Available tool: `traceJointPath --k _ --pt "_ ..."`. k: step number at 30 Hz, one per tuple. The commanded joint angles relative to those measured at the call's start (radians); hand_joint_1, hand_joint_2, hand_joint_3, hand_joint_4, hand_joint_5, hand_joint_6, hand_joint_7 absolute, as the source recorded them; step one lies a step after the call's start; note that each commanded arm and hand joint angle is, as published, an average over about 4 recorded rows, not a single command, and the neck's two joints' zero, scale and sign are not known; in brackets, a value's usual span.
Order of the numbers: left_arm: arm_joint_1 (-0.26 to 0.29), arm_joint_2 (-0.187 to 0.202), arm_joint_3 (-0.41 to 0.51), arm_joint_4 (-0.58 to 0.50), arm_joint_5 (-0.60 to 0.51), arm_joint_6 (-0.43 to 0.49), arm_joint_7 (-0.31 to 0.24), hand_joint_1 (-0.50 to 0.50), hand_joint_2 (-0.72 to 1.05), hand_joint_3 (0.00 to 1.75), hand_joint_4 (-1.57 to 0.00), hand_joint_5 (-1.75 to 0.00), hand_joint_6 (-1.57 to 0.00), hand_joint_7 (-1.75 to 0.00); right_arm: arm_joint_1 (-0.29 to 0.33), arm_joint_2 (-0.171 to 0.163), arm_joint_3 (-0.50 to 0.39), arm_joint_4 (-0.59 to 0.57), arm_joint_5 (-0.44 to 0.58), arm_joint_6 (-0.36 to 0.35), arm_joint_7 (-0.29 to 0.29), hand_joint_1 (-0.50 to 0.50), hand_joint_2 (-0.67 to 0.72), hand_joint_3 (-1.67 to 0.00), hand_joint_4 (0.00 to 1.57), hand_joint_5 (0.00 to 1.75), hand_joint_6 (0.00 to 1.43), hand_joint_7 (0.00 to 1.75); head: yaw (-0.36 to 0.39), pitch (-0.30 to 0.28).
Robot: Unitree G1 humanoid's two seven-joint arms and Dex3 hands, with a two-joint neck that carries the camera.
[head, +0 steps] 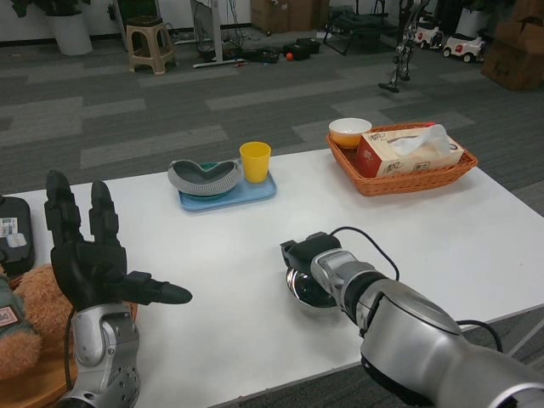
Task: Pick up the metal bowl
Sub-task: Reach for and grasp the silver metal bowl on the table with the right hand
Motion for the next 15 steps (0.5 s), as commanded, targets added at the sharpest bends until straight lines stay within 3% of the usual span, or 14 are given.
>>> traceJointPath --k 1,3,5,7,10,11,13,15 --pt "0.007 0.005 0.005 0.000 -0.003 -0.003 0.004 -0.48 -0.72 0.00 0.00 0.00 0.00 0.00 0.017 -0.005 0.010 0.004 -0.002 0.009 -0.006 -0.46 0.66 -0.04 0.00 0.15 0.00 0.80 0.000 0.001" --pt "0.007 0.005 0.005 0.000 -0.003 -0.003 0.004 -0.48 -0.72 0.00 0.00 0.00 0.00 0.00 0.017 -0.004 0.013 0.004 -0.002 0.013 -0.015 -0.44 0.57 -0.08 0.04 0.73 0.01 0.80 0.001 0.001" --pt "0.007 0.005 0.006 0.000 -0.003 -0.003 0.004 -0.48 -0.72 0.00 0.00 0.00 0.00 0.00 0.017 -0.002 0.014 0.004 0.000 0.017 -0.027 -0.42 0.38 -0.12 0.26 1.50 0.11 0.77 0.001 0.001" --pt "0.007 0.005 0.007 -0.001 -0.003 -0.003 0.004 -0.48 -0.72 0.00 0.00 0.00 0.00 0.00 0.019 -0.002 0.012 0.005 0.007 0.017 -0.045 -0.42 0.25 -0.20 0.53 1.75 0.23 0.77 0.001 0.001" --pt "0.007 0.006 0.008 -0.001 -0.003 -0.003 0.004 -0.48 -0.72 0.00 0.00 0.00 0.00 0.00 0.021 -0.002 0.010 0.007 0.012 0.013 -0.064 -0.39 0.12 -0.32 0.92 1.65 0.36 0.70 0.001 0.000" --pt "0.007 0.006 0.008 -0.001 -0.003 -0.003 0.004 -0.48 -0.72 0.00 0.00 0.00 0.00 0.00 0.021 -0.002 0.010 0.010 0.013 0.012 -0.071 -0.36 0.09 -0.38 1.13 1.55 0.51 0.65 0.002 0.000" --pt "0.008 0.006 0.009 -0.002 -0.003 -0.003 0.004 -0.48 -0.72 0.00 0.00 0.00 0.00 0.00 0.022 -0.002 0.008 0.023 0.023 0.006 -0.088 -0.32 0.09 -0.46 1.40 1.36 0.85 0.58 0.002 0.000" --pt "0.008 0.006 0.009 -0.003 -0.003 -0.003 0.004 -0.48 -0.72 0.00 0.00 0.00 0.00 0.00 0.024 -0.002 0.005 0.038 0.037 -0.003 -0.102 -0.26 0.04 -0.54 1.45 1.19 1.15 0.66 0.001 -0.001"
